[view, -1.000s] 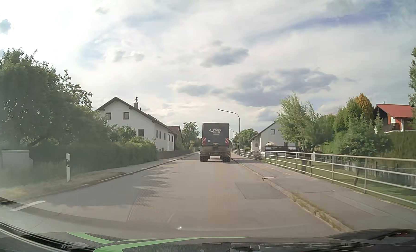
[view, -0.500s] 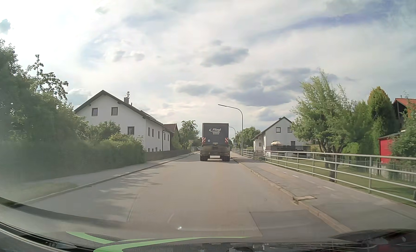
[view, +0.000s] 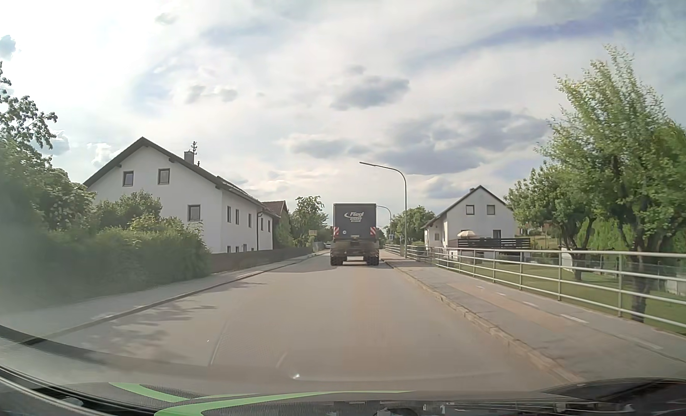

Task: Follow the waypoints while adhering to traffic rules and regulations

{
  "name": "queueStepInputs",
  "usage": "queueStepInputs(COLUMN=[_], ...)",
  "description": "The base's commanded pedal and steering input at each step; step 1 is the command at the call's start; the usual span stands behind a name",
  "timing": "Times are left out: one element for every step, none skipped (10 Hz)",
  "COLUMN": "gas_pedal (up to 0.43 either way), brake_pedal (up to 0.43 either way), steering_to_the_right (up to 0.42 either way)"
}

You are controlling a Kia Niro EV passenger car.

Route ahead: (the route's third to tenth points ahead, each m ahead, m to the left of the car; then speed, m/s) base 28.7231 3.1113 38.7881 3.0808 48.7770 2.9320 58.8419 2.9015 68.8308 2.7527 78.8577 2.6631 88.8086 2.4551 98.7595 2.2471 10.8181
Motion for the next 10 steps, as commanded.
queueStepInputs(gas_pedal=[0.15,0.15,0.15,0.15,0.15,0.15,0.15,0.15,0.15,0.15], brake_pedal=[0.0,0.0,0.0,0.0,0.0,0.0,0.0,0.0,0.0,0.0], steering_to_the_right=[-0.001,0.0,0.0,0.0,-0.001,-0.001,-0.002,-0.002,-0.002,-0.002])
